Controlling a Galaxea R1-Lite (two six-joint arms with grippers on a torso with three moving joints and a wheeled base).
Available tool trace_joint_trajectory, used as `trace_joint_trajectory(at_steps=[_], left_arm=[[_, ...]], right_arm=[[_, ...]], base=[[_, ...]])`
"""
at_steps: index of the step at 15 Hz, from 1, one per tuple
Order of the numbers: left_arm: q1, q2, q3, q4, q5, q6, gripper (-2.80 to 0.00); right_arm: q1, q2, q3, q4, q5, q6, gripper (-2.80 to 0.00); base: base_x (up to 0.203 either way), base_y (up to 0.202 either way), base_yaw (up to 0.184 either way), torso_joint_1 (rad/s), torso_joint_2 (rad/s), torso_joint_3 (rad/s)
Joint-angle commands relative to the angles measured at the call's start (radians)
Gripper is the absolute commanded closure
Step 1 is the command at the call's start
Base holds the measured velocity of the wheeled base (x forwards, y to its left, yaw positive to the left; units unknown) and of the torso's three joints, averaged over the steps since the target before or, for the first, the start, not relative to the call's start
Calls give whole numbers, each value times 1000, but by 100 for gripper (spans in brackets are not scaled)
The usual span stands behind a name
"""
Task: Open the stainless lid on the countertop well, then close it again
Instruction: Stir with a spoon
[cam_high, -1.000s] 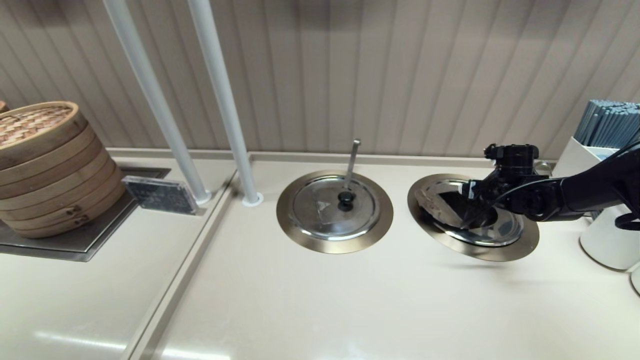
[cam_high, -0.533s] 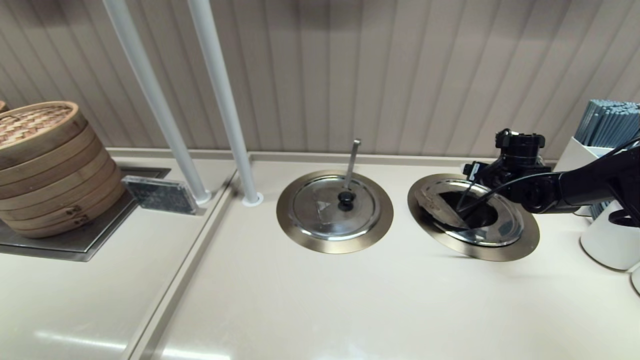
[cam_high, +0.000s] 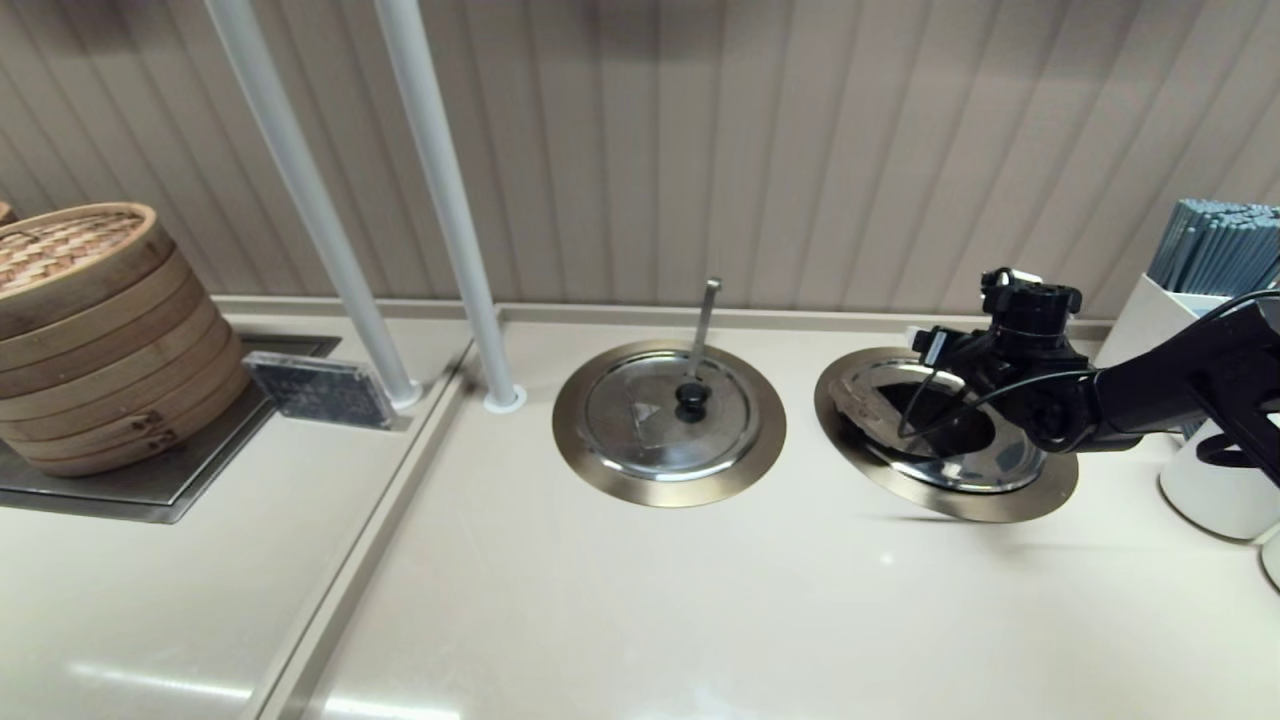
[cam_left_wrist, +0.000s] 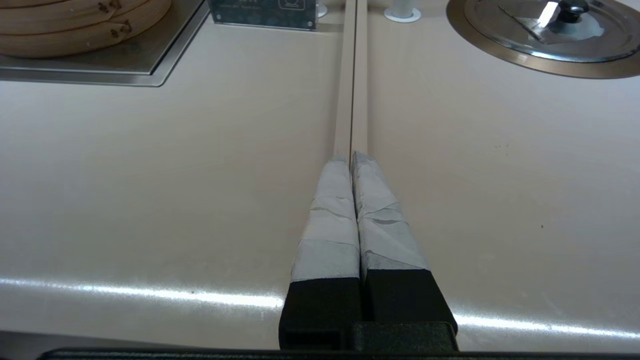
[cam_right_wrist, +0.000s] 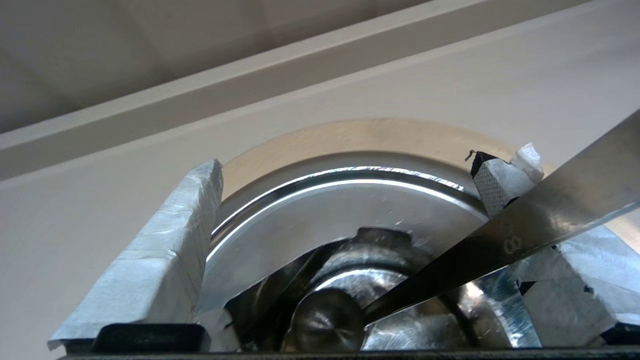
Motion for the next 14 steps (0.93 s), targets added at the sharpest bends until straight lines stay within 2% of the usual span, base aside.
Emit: trace_joint_trajectory(at_steps=[1,6,11,14], left_arm=[[0,0,1,0,0,-1,0],[0,0,-1,0,0,-1,0],[0,0,-1,0,0,-1,0],[0,0,-1,0,0,-1,0]], right_arm=[[43,-6,54,-43,21,4,-280],[77,25,121,-177,69,-4,-280],[24,60,54,-153,48,-54,-280],[-28,119,-44,-118,22,-60,-280]], base=[[0,0,0,0,0,0],[0,0,0,0,0,0],[0,0,0,0,0,0],[0,0,0,0,0,0]])
